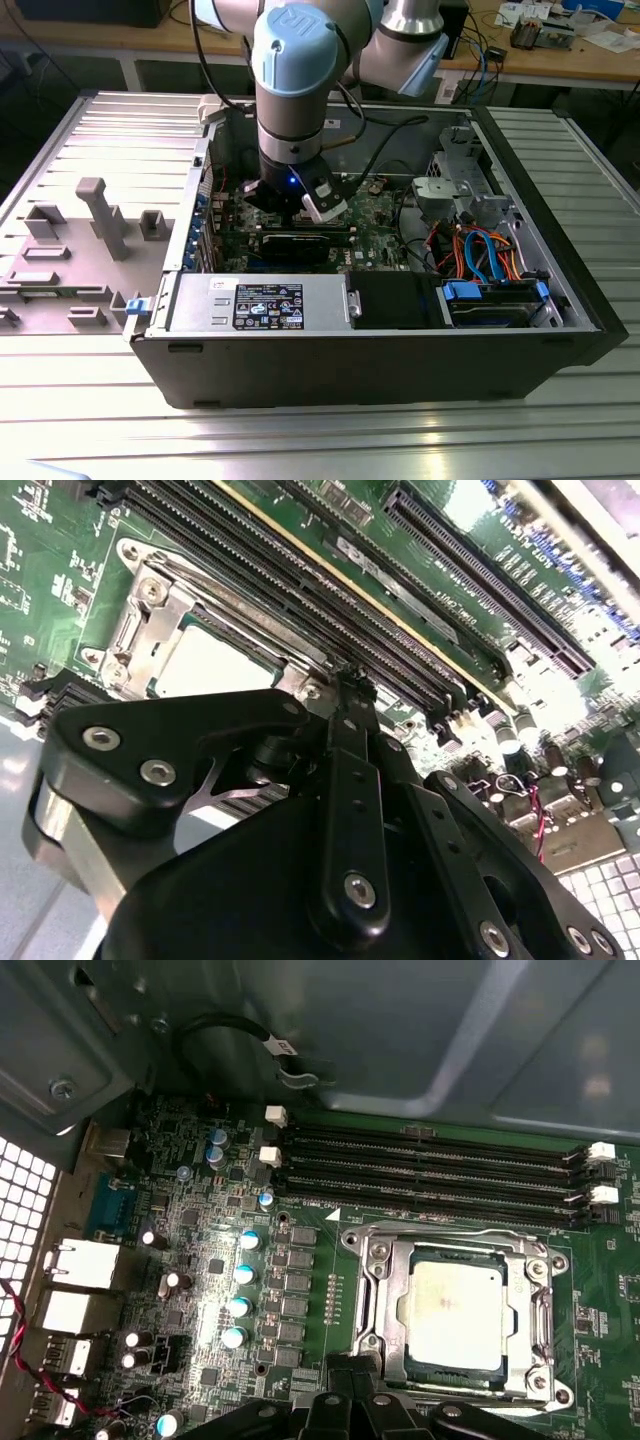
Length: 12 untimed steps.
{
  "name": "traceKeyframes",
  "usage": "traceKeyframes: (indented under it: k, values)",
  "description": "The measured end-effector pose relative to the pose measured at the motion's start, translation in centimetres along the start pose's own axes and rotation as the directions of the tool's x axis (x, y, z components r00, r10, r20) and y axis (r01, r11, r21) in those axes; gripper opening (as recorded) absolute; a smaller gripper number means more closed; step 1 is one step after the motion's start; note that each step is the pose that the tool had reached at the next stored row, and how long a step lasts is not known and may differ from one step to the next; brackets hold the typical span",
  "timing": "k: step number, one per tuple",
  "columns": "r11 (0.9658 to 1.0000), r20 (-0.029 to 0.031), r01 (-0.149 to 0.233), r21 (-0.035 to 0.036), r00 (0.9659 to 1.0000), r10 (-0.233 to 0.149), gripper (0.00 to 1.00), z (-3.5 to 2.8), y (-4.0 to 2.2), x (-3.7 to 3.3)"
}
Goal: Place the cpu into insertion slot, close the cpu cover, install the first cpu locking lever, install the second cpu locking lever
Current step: 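Install the second cpu locking lever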
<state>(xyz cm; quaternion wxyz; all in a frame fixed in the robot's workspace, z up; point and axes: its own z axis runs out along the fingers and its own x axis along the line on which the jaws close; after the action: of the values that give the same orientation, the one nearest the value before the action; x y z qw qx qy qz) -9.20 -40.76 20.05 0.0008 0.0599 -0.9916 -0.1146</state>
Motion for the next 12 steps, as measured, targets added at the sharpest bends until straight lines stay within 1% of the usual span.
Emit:
traceKeyframes:
  k: [1, 2, 5, 7, 9, 10, 11, 12]
  values:
    - [1.0, 0.0003, 0.0, 0.0013, 1.0, 0.0, 0.11, 0.13, 0.01, 0.0]
    - [1.0, -0.0006, 0.0, 0.0035, 1.0, 0.0, 0.11, 0.14, 0.02, 0.01]
    - [0.9999, -0.0016, 0.0, 0.0149, 1.0, 0.0, 0.11, -0.26, 0.12, 0.02]
    - [0.9998, -0.0025, 0.0, 0.0213, 1.0, 0.0, 0.11, -1.02, 0.3, 0.01]
    - [0.9997, -0.0029, 0.0, 0.0238, 1.0, 0.0, 0.11, -1.57, 0.45, 0.0]
    - [0.9997, -0.003, 0.0, 0.0253, 1.0, 0.0, 0.11, -2.35, 0.63, -0.01]
    - [0.9997, -0.0028, 0.0, 0.0254, 1.0, 0.0, 0.11, -2.7, 0.72, -0.02]
    - [0.9997, -0.0028, 0.0, 0.0254, 1.0, 0.0, 0.11, -2.7, 0.72, -0.02]
